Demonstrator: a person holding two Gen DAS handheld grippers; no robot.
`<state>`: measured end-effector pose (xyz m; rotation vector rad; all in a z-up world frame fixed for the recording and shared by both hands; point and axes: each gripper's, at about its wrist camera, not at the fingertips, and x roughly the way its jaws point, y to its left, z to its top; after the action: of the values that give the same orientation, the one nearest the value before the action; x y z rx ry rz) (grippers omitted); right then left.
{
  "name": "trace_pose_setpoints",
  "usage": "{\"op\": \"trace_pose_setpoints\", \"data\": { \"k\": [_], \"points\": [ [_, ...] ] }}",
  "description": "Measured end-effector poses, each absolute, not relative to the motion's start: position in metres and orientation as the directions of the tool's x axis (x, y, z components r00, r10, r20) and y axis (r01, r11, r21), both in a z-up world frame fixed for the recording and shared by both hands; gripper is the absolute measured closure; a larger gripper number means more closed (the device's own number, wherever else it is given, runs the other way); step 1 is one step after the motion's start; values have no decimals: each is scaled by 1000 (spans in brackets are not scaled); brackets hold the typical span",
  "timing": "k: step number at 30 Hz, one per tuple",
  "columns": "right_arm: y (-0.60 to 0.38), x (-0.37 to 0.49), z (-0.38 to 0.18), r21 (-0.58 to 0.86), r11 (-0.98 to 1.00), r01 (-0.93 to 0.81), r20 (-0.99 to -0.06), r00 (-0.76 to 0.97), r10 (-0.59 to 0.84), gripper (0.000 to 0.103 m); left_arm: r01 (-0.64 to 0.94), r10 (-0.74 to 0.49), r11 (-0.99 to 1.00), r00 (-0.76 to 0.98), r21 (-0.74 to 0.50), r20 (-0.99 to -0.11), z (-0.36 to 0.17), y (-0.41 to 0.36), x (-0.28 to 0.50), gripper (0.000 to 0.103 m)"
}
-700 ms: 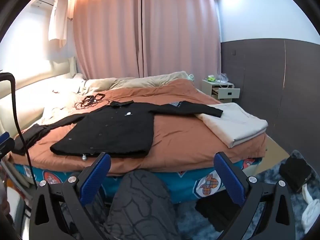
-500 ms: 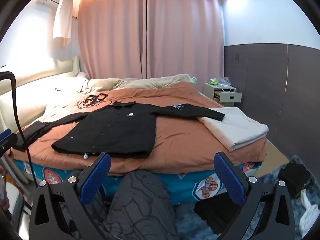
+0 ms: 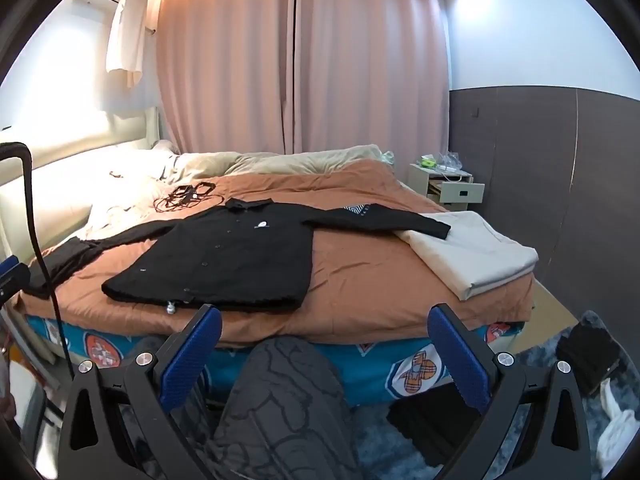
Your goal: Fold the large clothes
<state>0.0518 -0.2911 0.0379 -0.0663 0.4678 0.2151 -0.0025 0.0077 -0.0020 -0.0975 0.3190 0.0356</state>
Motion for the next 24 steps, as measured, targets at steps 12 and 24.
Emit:
{"op": "trace_pose_setpoints", "data": {
  "k": [12,24],
  "points": [
    [-292,55,35,-4,978,-207,-448,875,183,0,-50,22,995,949,-83,-315,-8,7,1,1],
    [-294,58,35,10,978,-207,-455,870,189,0,-50,25,996,948,-72,-316,-8,5,-1,1]
  ]
}}
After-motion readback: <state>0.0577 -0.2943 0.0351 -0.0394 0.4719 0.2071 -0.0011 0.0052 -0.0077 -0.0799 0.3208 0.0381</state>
